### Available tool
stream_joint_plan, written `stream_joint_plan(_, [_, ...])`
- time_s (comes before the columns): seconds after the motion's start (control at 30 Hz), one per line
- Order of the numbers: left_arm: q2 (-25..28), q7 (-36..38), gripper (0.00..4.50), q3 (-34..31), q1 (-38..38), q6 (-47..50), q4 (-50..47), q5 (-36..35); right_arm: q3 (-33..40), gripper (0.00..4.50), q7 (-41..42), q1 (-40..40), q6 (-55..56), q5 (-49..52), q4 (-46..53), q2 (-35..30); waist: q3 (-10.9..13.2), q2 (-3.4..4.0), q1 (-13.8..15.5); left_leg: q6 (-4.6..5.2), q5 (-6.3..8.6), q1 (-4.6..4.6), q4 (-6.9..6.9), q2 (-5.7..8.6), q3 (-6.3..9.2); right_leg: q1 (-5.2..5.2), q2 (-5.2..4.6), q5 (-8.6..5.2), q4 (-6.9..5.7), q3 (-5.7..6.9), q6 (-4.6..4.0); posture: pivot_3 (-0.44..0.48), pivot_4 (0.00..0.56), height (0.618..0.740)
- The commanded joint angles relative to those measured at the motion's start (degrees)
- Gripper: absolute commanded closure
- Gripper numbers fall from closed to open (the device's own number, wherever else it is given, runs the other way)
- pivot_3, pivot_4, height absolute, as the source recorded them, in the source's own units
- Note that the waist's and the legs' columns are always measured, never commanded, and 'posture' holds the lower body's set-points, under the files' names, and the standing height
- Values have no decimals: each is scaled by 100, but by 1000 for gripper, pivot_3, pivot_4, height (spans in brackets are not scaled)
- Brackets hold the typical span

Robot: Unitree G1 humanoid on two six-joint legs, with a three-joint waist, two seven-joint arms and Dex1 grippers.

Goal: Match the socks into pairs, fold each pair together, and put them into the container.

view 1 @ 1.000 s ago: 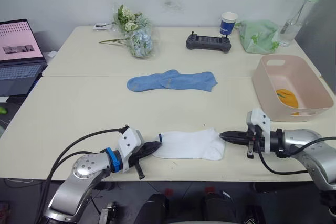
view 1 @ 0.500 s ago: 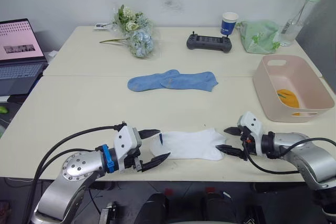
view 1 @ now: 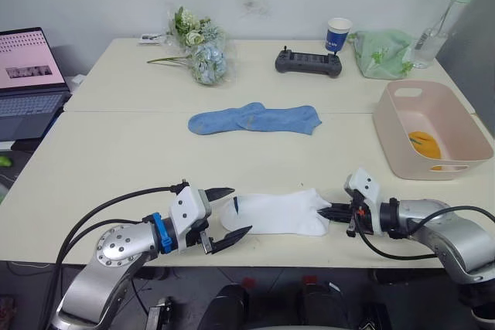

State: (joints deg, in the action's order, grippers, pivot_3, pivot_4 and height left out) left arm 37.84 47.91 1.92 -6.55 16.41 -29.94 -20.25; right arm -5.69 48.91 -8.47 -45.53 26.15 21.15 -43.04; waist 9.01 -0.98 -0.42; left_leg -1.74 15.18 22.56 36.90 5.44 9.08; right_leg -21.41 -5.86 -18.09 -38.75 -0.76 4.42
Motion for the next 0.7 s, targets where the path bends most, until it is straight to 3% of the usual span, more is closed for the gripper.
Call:
stream_joint_plan(0.03, [-26,-8,0,61,148,64,-72,-43,268,4464,255,-215,-6,114,-147,-259,0,0,9,0,0,0,0,1,0,0,0,0,1,0,0,0,150,740])
stream_joint_plan(0.2, [-153,48,0,421,721,232,151,13,287,4464,797,-705,98,51,-700,-800,3,3,12,0,0,0,2,2,-2,1,0,0,0,1,0,0,150,740])
stream_joint_plan(0.4, [-907,32,0,1253,1910,399,908,226,226,4464,1226,-836,174,20,-998,-1129,4,-1,17,-11,-7,5,5,0,0,2,0,0,1,9,1,0,150,740])
stream_joint_plan(0.53, [-1377,151,906,1659,2410,282,1691,424,215,4500,1251,-850,225,-33,-1057,-1094,5,-1,11,-13,-8,8,6,1,-5,-1,0,1,-1,7,1,0,150,740])
stream_joint_plan(0.7, [-1579,555,2560,1927,2803,480,2314,407,196,4500,1259,-835,320,-94,-1133,-1057,5,-2,1,-14,-9,8,7,1,-3,-3,0,1,-4,7,1,0,150,740])
